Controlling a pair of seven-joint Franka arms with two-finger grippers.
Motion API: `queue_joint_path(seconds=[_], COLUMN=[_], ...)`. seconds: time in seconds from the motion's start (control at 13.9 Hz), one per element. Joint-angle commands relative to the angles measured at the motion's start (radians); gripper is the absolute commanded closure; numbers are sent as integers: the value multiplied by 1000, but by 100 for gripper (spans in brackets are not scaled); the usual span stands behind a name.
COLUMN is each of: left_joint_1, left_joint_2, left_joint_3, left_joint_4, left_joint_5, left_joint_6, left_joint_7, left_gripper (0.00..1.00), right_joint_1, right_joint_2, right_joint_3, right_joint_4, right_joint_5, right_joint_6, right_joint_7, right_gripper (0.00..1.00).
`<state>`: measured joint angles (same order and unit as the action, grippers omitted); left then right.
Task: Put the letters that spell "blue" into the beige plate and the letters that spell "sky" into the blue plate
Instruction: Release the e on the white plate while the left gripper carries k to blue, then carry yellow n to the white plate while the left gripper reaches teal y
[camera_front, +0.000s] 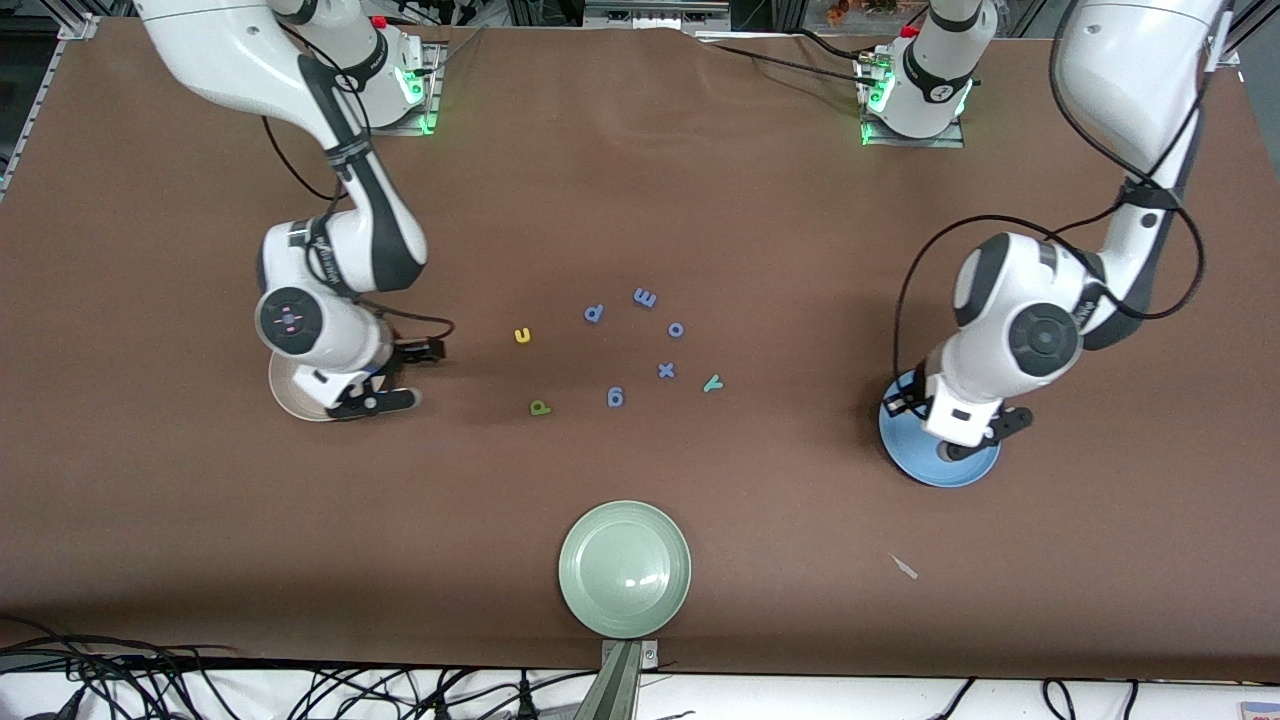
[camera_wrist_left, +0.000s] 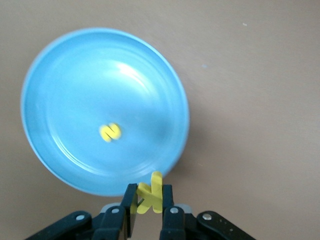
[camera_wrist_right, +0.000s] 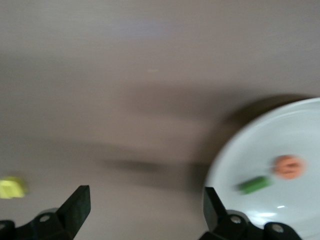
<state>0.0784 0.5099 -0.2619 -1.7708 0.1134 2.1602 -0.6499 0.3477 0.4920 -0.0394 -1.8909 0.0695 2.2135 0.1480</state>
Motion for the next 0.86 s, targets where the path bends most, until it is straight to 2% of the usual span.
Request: queue_joint_path(seconds=[0.0,0.22,0.29,0.36,0.43,0.5,0.58,0.79], left_joint_1=[27,26,27,27,26,30,37,35], left_joint_2=[79,128,140,151,154,154,150,121], left_joint_3=[-14,-13,-13,-11,-11,-11,-13,-23], left_joint_4=[39,54,54,53,53,53,53,53], left_joint_5=[22,25,26,25,25,25,25,23], left_joint_6=[24,110,128,150,151,151,151,145], left_joint_7=[134,144,151,156,156,156,156,148], left_gripper=[92,92,89,81,52,11,0,0], right_joint_1=[8,69,92,109,123,135,145,165], right_joint_2=[-3,14,25,31,34,34,34,45], right_joint_3=[74,82,82,82,82,82,82,82], right_joint_4=[4,-4,-8,-17,-34,-54,-71,-123], right_joint_5=[9,9,9,9,9,9,9,3], right_joint_6=[35,83,103,129,155,178,199,290], right_joint_7=[146,212,235,249,268,277,278,277], right_gripper=[0,0,0,0,0,0,0,0])
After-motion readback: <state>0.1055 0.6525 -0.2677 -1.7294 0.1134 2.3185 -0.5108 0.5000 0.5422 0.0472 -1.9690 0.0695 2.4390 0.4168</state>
